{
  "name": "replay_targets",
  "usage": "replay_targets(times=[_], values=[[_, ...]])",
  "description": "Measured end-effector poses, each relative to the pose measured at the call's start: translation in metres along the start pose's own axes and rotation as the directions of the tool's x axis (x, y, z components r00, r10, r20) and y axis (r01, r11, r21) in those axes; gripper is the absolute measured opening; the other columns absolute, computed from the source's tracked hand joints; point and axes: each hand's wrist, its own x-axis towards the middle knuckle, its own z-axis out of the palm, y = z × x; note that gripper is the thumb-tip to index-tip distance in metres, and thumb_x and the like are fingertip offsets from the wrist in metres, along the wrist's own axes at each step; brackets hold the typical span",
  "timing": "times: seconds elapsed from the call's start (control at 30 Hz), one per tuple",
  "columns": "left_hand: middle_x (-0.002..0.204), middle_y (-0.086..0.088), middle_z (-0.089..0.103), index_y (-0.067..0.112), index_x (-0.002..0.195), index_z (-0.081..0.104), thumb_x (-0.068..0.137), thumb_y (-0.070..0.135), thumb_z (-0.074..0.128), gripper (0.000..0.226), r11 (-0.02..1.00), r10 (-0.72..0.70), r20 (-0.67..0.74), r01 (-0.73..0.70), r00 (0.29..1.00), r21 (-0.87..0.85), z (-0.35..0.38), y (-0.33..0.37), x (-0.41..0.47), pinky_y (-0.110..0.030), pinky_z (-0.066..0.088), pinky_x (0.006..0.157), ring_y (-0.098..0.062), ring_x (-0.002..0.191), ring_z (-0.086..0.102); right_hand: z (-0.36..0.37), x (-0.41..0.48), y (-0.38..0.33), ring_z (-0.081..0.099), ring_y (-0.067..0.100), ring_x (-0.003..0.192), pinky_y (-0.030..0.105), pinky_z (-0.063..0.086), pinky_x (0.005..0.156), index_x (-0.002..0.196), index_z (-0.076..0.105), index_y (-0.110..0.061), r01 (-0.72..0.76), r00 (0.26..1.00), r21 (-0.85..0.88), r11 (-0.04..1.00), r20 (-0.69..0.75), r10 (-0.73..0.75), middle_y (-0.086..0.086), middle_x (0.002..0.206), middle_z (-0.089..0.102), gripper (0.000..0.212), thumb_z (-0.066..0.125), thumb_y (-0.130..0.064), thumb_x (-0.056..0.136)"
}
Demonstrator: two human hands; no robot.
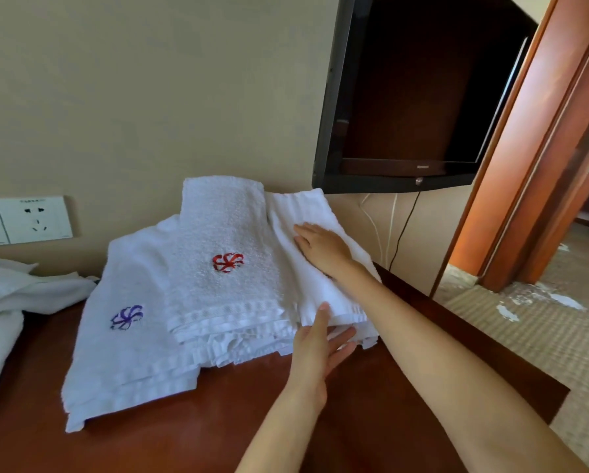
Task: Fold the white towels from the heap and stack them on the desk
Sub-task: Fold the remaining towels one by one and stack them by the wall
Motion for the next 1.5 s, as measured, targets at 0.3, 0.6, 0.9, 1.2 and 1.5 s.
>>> replay_targets(times=[0.3, 0.6, 0.9, 1.2, 1.5], values=[[0.118, 0.022, 0.058, 0.034, 0.120, 0.059, 0.095, 0.020, 0.052, 0.030, 0.417, 0.345, 0.142, -0.287, 0.928, 0.862, -0.079, -0.024, -0.098, -0.014, 0.040, 0.097, 0.004, 0.112, 0.054, 0.067, -0.199, -0.025, 0.007, 0.007, 0.147, 0.026, 0.013, 0.119, 0.152, 0.023, -0.019, 0.025, 0.936, 0.261, 0.965, -0.345, 0.069, -0.008, 0.159, 0.014, 0.057, 0.023, -0.047, 0.102], [0.128, 0.010, 0.057, 0.026, 0.124, 0.061, 0.096, 0.019, 0.053, 0.030, 0.032, 0.557, -0.061, 0.052, 0.828, 0.998, -0.254, 0.031, -0.255, -0.015, 0.039, 0.096, -0.006, 0.117, 0.053, 0.110, -0.278, -0.152, 0.062, 0.006, 0.103, 0.021, 0.046, 0.087, 0.103, 0.071, -0.029, 0.057, 0.988, 0.467, 0.883, -0.155, 0.018, -0.018, 0.105, 0.068, 0.023, 0.051, -0.019, 0.097], [0.123, 0.005, 0.060, 0.021, 0.125, 0.059, 0.094, 0.012, 0.054, 0.033, 0.268, 0.709, -0.260, 0.090, 0.656, 0.959, -0.281, 0.037, -0.289, -0.017, 0.045, 0.084, -0.009, 0.103, 0.060, 0.135, -0.295, -0.302, 0.056, 0.004, 0.100, 0.021, 0.046, 0.082, 0.109, 0.066, -0.029, 0.353, 0.935, 0.430, 0.831, -0.148, -0.321, -0.016, 0.106, 0.064, 0.022, 0.051, -0.021, 0.096], [0.124, 0.010, 0.056, 0.024, 0.130, 0.054, 0.095, 0.015, 0.050, 0.036, 0.310, 0.703, -0.347, 0.171, 0.621, 0.935, -0.324, 0.080, -0.235, -0.017, 0.043, 0.073, -0.004, 0.088, 0.059, 0.152, -0.227, -0.327, 0.056, 0.012, 0.105, 0.025, 0.047, 0.080, 0.121, 0.062, -0.025, 0.447, 0.893, 0.270, 0.853, -0.194, -0.407, -0.010, 0.115, 0.060, 0.028, 0.056, -0.026, 0.094], [0.132, 0.008, 0.050, 0.025, 0.133, 0.052, 0.094, 0.018, 0.050, 0.039, 0.299, 0.728, -0.369, 0.217, 0.578, 0.929, -0.349, 0.092, -0.211, -0.017, 0.034, 0.096, -0.007, 0.118, 0.045, 0.152, -0.082, -0.439, 0.032, 0.023, 0.139, 0.036, 0.035, 0.108, 0.147, 0.035, -0.013, 0.486, 0.865, 0.258, 0.835, -0.278, -0.418, 0.008, 0.150, 0.036, 0.075, 0.067, -0.043, 0.086]])
